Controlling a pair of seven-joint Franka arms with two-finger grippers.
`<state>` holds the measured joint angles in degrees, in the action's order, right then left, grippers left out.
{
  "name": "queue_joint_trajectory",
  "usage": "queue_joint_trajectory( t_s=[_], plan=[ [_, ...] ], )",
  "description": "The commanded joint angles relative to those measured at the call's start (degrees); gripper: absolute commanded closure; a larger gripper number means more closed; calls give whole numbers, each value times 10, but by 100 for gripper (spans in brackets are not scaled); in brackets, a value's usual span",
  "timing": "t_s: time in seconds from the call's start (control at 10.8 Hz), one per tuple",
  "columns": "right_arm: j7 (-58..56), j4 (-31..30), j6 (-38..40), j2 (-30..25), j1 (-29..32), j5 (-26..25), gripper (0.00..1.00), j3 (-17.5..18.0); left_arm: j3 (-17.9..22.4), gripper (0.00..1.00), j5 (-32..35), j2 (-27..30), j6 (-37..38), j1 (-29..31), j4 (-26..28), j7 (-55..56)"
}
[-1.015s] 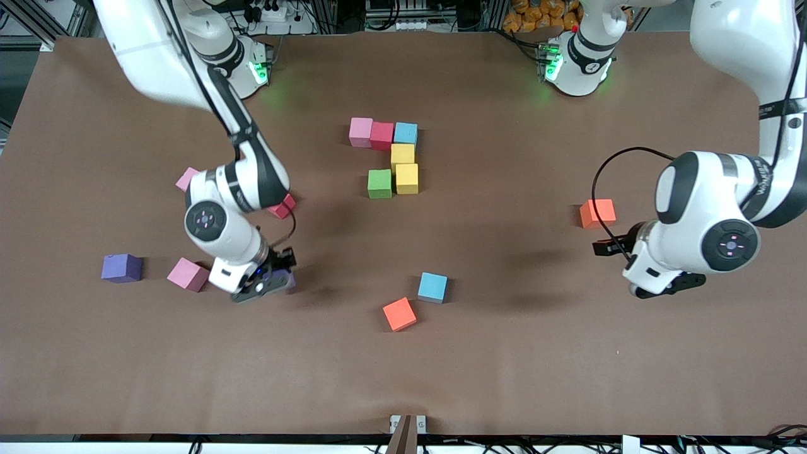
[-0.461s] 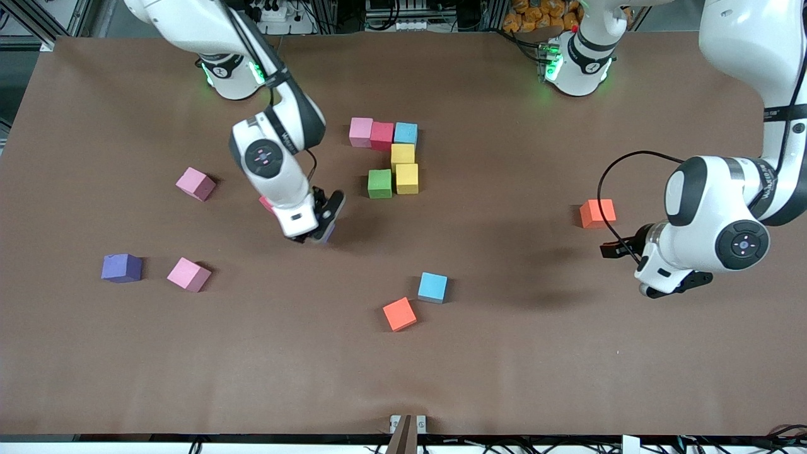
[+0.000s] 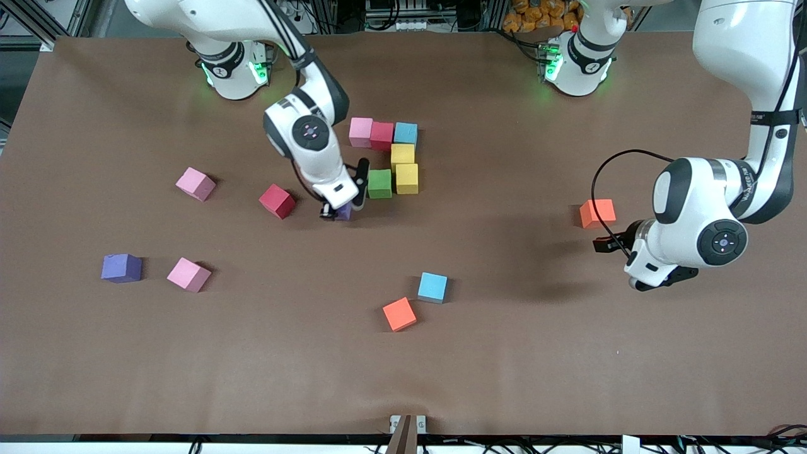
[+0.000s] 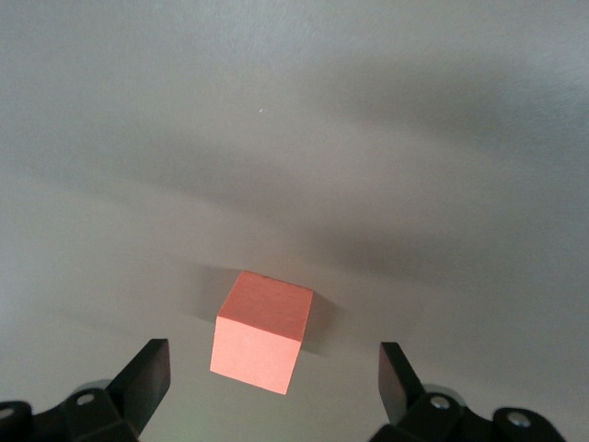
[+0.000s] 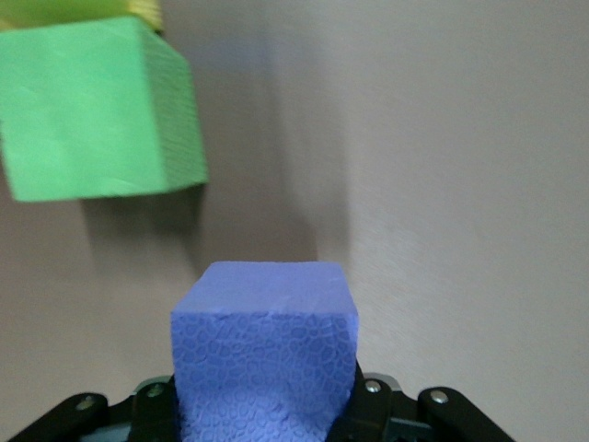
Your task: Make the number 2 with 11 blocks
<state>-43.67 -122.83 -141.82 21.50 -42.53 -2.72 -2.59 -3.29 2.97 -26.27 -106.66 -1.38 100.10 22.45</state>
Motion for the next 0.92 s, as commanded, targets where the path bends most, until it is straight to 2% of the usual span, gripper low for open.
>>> queue_joint_trajectory(
  t_s=[0.0, 0.09, 0.28, 0.37, 0.83],
  plan=[
    [-9, -38, -40, -17, -20, -12, 60, -3, -2, 0, -18, 28, -28, 12, 47, -7],
    [-5, -42, -45, -16, -28, -12, 60, -3, -2, 0, -18, 34, -53, 12, 67, -11],
    [-3, -50, -48, -16, -39, -12, 60, -3, -3, 0, -18, 74, -139, 23, 148, -27],
    [-2, -54, -54, -16, -43, -11, 60, -3, -3, 0, -18, 81, -156, 23, 164, -27],
    [29, -57, -58, -10, -58, -10, 61, -2, -2, 0, -38, 72, -162, 23, 190, -27]
  ],
)
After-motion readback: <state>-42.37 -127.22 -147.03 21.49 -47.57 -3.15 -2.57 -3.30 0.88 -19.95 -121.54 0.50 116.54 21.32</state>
